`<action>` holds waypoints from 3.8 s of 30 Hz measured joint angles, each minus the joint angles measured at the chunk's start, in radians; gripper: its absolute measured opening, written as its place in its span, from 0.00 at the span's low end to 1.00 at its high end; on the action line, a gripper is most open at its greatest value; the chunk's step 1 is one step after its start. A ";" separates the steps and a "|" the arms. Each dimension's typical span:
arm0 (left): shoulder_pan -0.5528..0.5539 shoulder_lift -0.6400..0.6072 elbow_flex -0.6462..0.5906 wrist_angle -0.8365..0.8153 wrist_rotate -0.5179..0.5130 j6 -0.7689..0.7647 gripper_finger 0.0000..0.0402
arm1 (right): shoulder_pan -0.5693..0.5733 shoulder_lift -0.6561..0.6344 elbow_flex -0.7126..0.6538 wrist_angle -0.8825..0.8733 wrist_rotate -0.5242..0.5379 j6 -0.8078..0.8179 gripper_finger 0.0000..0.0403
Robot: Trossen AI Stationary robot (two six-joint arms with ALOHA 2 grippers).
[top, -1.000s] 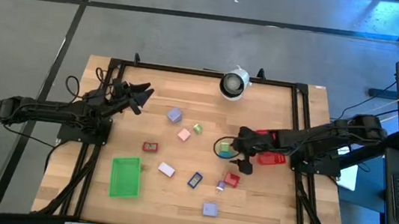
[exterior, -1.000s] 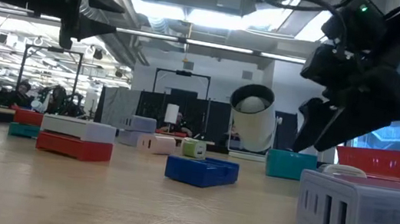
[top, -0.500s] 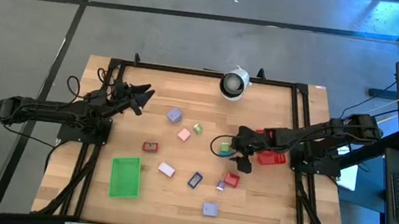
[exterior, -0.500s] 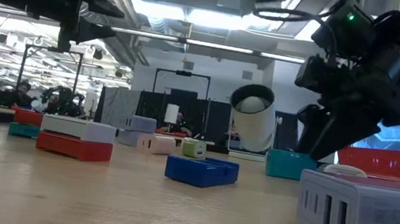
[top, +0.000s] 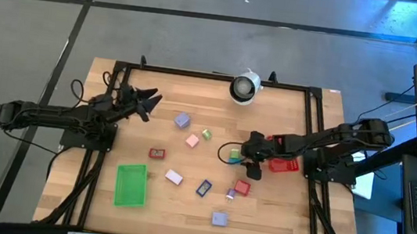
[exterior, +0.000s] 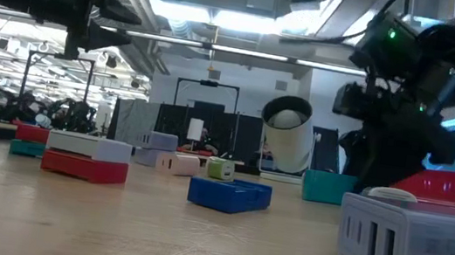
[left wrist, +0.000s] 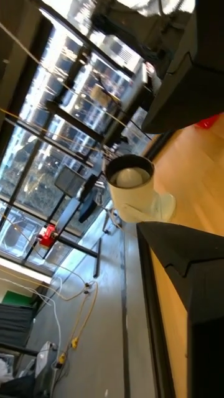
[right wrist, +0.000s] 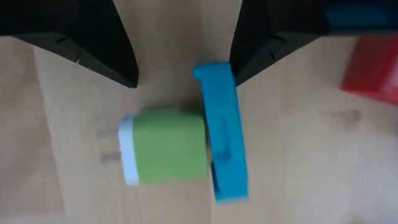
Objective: Pick & Place Office items
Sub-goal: Put the right light blue digital clock into the green bin
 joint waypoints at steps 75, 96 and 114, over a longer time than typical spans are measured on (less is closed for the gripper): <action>0.000 0.000 0.000 -0.006 -0.188 0.200 0.60 | 0.002 0.096 0.332 -0.418 -0.026 0.662 0.67; 0.000 0.000 0.000 -0.014 -0.052 -0.093 0.60 | 0.048 0.227 0.334 -0.340 0.114 0.890 0.53; 0.000 0.000 0.000 -0.015 0.047 -0.115 0.60 | 0.047 0.175 0.330 -0.320 0.066 0.883 0.15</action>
